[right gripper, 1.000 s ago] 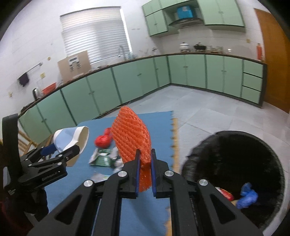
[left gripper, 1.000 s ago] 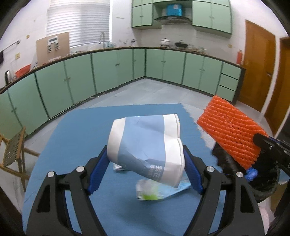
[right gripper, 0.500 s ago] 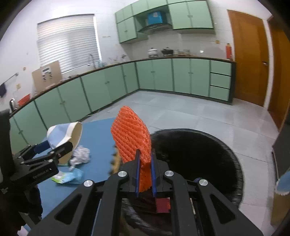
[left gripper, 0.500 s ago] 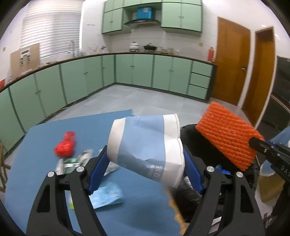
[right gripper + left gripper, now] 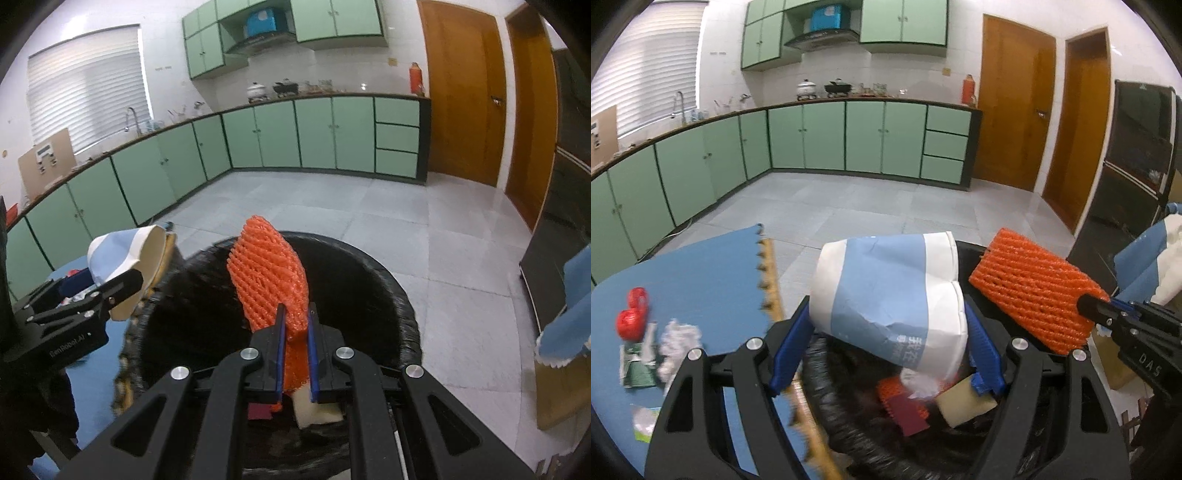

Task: Collect trash
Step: 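Carry the paper roll and foam net over the bin and open both tools, then move both tools back from the bin toward the table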

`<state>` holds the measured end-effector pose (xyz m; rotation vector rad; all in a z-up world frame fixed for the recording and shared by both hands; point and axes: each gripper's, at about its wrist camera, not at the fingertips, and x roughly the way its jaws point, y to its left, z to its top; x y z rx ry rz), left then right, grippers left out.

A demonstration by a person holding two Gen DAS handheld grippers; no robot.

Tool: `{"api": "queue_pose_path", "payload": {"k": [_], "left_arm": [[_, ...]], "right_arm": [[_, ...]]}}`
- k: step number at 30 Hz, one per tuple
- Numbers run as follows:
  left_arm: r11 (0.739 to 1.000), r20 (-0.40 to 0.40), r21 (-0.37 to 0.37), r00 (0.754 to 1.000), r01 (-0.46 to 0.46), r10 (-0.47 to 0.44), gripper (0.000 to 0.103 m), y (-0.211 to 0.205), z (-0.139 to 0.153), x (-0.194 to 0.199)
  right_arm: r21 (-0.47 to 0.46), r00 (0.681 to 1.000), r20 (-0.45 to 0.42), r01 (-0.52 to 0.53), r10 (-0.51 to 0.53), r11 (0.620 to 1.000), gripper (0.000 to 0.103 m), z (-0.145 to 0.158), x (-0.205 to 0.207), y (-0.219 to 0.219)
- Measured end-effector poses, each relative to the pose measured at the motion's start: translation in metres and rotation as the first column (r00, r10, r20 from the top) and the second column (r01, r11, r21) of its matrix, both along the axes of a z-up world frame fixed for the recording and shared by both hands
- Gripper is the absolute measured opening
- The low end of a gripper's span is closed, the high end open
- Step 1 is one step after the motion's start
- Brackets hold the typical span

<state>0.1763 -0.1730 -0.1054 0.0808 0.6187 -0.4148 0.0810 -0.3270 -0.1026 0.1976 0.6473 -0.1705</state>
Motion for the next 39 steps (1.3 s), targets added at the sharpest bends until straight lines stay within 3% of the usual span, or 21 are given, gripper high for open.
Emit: {"api": "queue_pose_path", "payload": {"k": [8, 13, 18, 20, 30, 39], "left_arm": [[0.998, -0.040, 0.017, 0.998, 0.057, -0.057, 0.080, -0.035, -0.022, 0.014], [0.996, -0.063, 0.004, 0.994, 0.085, -0.084, 0.085, -0.039, -0.025, 0.018], [0.997, -0.069, -0.006, 0.995, 0.073, -0.074, 0.086, -0.030, -0.023, 0.019], [0.998, -0.062, -0.011, 0.996, 0.061, -0.062, 0.086, -0.022, -0.018, 0.018], [0.998, 0.040, -0.019, 0.997, -0.059, 0.060, 0.087, 0.052, 0.021, -0.006], [0.967, 0.083, 0.003, 0.964, -0.254, 0.253, 0.087, 0.156, 0.035, -0.032]], "right_arm": [[0.048, 0.999, -0.043, 0.026, -0.024, 0.999, 0.017, -0.023, 0.015, -0.029], [0.033, 0.997, -0.060, 0.045, -0.043, 0.998, 0.044, -0.030, 0.016, -0.035], [0.023, 0.995, -0.059, 0.082, -0.081, 0.996, 0.082, -0.031, 0.009, -0.039], [0.024, 0.994, -0.052, 0.096, -0.095, 0.995, 0.088, -0.028, 0.005, -0.037], [0.024, 0.999, 0.029, 0.031, -0.031, 0.999, 0.096, 0.009, 0.001, 0.016], [0.033, 0.993, 0.057, -0.102, 0.100, 0.994, 0.096, 0.024, 0.016, 0.090]]}}
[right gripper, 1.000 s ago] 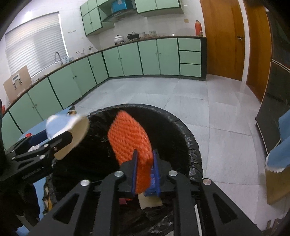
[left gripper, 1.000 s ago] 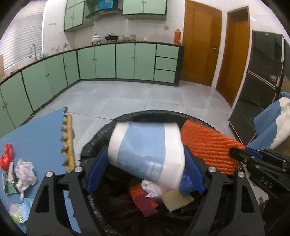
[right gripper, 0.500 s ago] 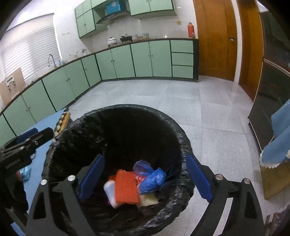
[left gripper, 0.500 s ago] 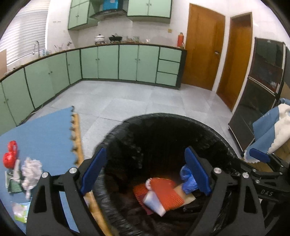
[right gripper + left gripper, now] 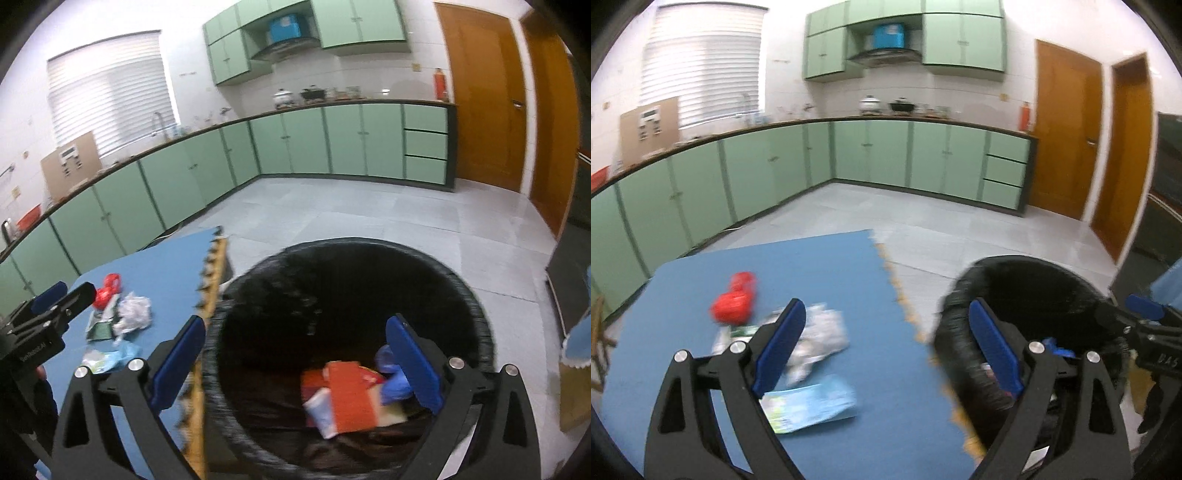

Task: Collect trash
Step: 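Move both tools back from the bin toward the table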

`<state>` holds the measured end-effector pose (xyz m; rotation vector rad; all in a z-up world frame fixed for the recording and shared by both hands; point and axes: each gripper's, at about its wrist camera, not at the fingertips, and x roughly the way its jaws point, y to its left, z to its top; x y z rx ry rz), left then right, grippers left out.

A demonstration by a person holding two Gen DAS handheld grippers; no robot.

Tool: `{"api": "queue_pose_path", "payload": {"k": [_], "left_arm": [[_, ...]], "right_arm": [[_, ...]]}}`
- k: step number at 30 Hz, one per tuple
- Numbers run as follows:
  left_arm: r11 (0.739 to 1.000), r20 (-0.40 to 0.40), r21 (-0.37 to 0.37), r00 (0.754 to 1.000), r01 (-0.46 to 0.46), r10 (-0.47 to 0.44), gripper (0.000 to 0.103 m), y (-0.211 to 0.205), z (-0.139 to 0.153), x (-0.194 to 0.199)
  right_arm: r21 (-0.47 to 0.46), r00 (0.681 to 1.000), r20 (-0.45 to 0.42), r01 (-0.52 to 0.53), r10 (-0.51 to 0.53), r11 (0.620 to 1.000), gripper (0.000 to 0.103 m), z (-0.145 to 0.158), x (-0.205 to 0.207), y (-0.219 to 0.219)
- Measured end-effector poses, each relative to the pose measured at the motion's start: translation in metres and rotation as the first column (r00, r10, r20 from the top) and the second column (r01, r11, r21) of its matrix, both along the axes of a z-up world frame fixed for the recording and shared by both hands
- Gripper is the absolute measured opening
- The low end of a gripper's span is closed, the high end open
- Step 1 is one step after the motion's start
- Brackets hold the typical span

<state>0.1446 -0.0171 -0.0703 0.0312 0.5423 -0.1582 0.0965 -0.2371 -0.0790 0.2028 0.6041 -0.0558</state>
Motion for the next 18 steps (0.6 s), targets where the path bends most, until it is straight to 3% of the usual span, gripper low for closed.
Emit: {"api": "queue_pose_path", "payload": {"k": [9, 18], "left_arm": [[0.984, 0.023, 0.061, 0.986, -0.169, 0.168, 0.087, 0.087, 0.000, -0.016], [0.967, -0.015, 0.062, 0.968, -0.249, 0.250, 0.087, 0.139, -0.013, -0.012]], "right_arm": [[-0.019, 0.993, 0.015, -0.118, 0.119, 0.993, 0.096, 0.001, 0.021, 0.076], [-0.044, 0.968, 0.006, -0.251, 0.251, 0.967, 0.096, -0.013, 0.055, 0.151]]}}
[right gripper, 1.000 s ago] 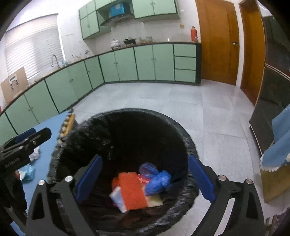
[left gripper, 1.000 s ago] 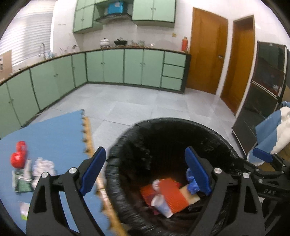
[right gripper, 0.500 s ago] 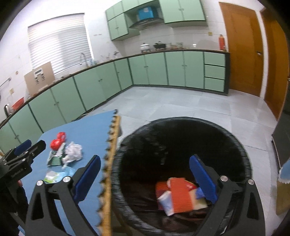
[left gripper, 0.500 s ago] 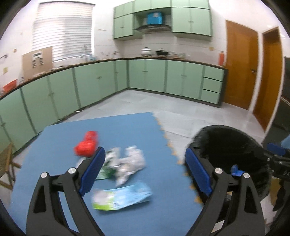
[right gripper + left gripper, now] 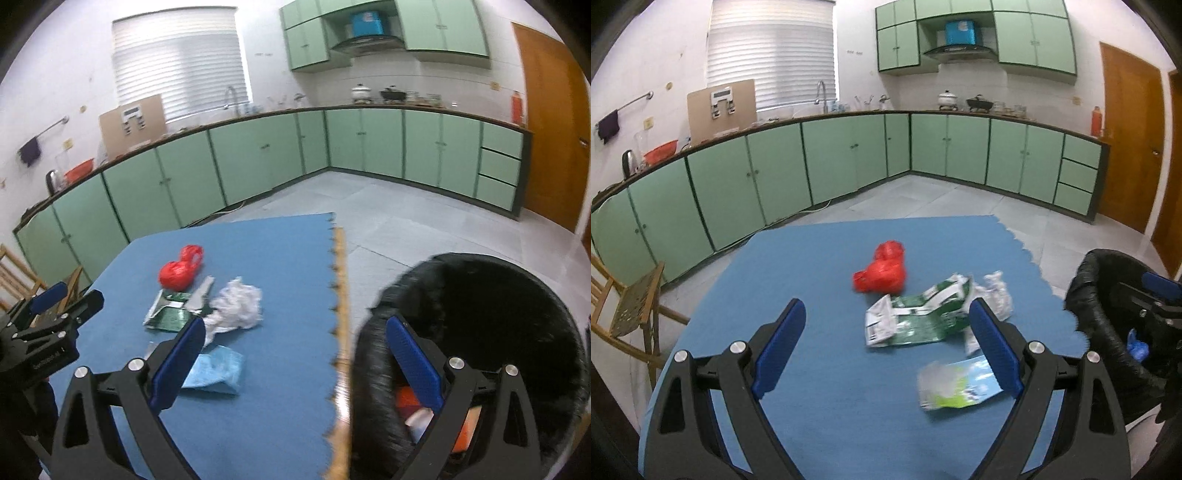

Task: Collect trash
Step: 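Move both tools back from the bin toward the table, then grasp the crumpled white tissue with the right tool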

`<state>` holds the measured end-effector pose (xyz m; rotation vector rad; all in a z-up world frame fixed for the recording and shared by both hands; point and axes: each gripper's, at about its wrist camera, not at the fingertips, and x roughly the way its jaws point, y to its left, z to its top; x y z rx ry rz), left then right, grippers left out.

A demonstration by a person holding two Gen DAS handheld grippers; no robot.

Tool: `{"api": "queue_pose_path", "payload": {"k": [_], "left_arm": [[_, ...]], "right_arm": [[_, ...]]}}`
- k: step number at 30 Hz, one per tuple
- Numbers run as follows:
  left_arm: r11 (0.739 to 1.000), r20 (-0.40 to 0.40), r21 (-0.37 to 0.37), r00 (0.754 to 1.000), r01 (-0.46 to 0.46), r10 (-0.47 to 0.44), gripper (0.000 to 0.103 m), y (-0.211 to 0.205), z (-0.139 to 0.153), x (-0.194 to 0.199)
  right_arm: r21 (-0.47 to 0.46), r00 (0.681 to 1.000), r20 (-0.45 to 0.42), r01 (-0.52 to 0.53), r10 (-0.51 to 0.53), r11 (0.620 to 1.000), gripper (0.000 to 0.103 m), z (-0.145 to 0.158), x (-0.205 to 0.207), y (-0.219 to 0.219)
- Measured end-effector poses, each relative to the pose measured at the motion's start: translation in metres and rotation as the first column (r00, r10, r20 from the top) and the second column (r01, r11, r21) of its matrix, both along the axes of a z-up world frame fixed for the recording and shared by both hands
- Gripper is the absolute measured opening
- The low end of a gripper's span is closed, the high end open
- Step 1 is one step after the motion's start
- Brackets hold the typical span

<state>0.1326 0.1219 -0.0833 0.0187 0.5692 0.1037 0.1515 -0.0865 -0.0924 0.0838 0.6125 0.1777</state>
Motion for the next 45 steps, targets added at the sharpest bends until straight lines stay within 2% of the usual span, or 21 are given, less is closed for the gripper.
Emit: {"api": "queue_pose_path", "payload": {"k": [7, 16, 28, 31, 35, 39, 42, 45], "left_arm": [[0.999, -0.040, -0.012, 0.998, -0.039, 0.039, 0.087, 0.021, -0.019, 0.016], [0.999, -0.077, -0.021, 0.996, -0.044, 0.042, 0.087, 0.033, -0.038, 0.041], [0.999, -0.122, -0.028, 0.992, -0.041, 0.037, 0.087, 0.032, -0.058, 0.060], [0.999, -0.124, -0.025, 0.992, -0.034, 0.031, 0.087, 0.030, -0.059, 0.063], [0.999, -0.134, -0.020, 0.991, -0.030, 0.027, 0.087, 0.026, -0.062, 0.067], [0.999, -0.140, -0.018, 0.990, -0.030, 0.027, 0.087, 0.023, -0.063, 0.070], [1.000, -0.134, -0.014, 0.991, -0.027, 0.025, 0.087, 0.021, -0.061, 0.069], [0.999, -0.123, -0.020, 0.992, -0.027, 0.024, 0.087, 0.019, -0.056, 0.068]], "right_arm": [[0.012, 0.998, -0.044, -0.047, 0.048, 0.999, 0.095, -0.021, 0.037, 0.035], [0.007, 0.989, -0.116, -0.090, 0.090, 0.996, 0.086, -0.045, 0.078, 0.055], [0.013, 0.971, -0.189, -0.149, 0.148, 0.989, 0.078, -0.069, 0.099, 0.062], [0.038, 0.962, -0.216, -0.163, 0.168, 0.986, 0.069, -0.074, 0.102, 0.062], [0.079, 0.947, -0.241, -0.198, 0.211, 0.977, 0.046, -0.078, 0.108, 0.063], [0.070, 0.944, -0.232, -0.226, 0.237, 0.972, 0.023, -0.076, 0.106, 0.067], [0.042, 0.947, -0.212, -0.237, 0.241, 0.971, 0.016, -0.073, 0.101, 0.070], [0.037, 0.956, -0.187, -0.224, 0.227, 0.974, 0.015, -0.066, 0.098, 0.065]]}}
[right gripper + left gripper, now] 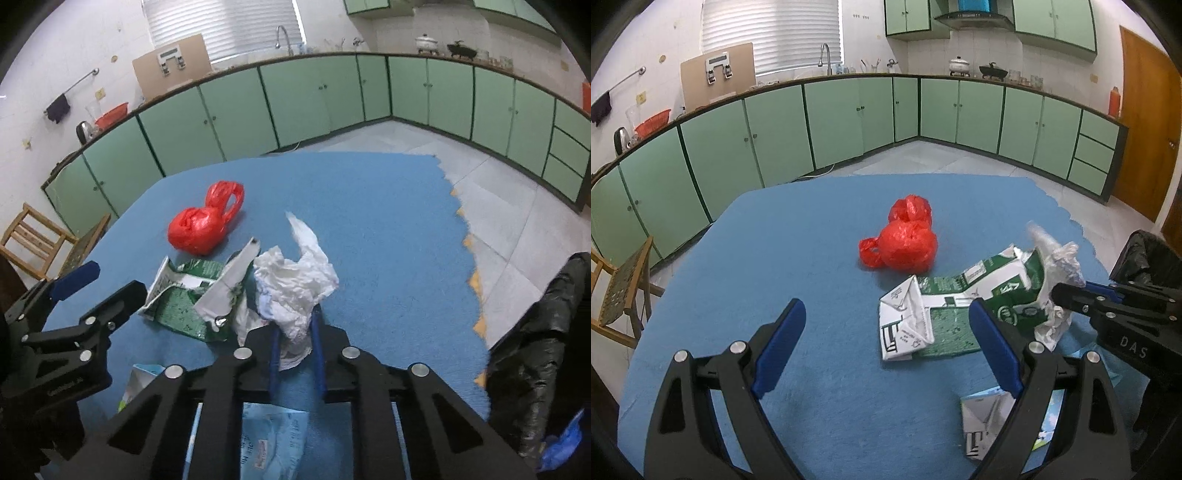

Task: Collect trash
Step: 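Grasp the crumpled white tissue with the right tool, then grasp the green-white milk carton with the left tool while the right tool holds the tissue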

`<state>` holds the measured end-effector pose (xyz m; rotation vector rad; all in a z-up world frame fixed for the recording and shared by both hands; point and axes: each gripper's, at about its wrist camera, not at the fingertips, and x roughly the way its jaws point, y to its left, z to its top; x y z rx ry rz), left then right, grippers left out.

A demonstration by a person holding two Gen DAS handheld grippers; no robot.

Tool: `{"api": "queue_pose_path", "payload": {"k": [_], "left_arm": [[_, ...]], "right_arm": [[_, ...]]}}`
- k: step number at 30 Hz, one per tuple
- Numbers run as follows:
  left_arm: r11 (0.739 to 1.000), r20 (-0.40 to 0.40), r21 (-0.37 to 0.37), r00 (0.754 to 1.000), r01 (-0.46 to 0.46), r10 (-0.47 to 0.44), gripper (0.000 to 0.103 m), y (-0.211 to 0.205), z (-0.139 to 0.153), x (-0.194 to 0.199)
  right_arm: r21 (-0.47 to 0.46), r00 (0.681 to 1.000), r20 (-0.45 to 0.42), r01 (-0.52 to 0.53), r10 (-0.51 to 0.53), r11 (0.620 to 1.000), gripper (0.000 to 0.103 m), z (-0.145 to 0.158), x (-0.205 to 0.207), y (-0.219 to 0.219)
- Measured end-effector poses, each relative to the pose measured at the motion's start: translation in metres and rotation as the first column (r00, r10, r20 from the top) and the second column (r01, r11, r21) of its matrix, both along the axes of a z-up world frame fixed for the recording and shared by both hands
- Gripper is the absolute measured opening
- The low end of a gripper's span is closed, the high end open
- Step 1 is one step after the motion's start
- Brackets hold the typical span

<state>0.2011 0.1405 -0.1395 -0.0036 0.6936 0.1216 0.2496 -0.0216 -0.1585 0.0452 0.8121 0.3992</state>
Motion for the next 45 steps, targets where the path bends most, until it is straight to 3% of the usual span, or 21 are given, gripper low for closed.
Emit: {"api": "queue_pose_path", "payload": {"k": [8, 14, 34, 40, 45], "left_arm": [[0.998, 0.043, -0.023, 0.997, 0.059, -0.058, 0.087, -0.030, 0.018, 0.000], [0.994, 0.029, -0.018, 0.994, 0.107, -0.107, 0.087, -0.057, 0.011, 0.007], [0.997, -0.074, 0.025, 0.995, 0.070, -0.068, 0.084, -0.087, -0.018, 0.045], [0.999, -0.086, 0.015, 0.995, 0.049, -0.048, 0.068, -0.084, -0.017, 0.052], [0.998, -0.083, -0.021, 0.995, 0.054, -0.056, 0.042, -0.078, -0.016, 0.052]], "right_arm": [[0.008, 0.997, 0.033, 0.073, -0.073, 0.997, 0.015, 0.015, 0.001, -0.033], [0.008, 0.994, 0.030, 0.108, -0.108, 0.994, 0.015, 0.014, -0.001, -0.053], [0.051, 0.989, 0.015, 0.145, -0.146, 0.988, 0.015, 0.005, 0.000, -0.084], [0.055, 0.990, 0.015, 0.137, -0.138, 0.989, 0.015, 0.006, -0.001, -0.081], [0.059, 0.990, 0.024, 0.135, -0.137, 0.989, 0.015, 0.010, -0.003, -0.081]]}}
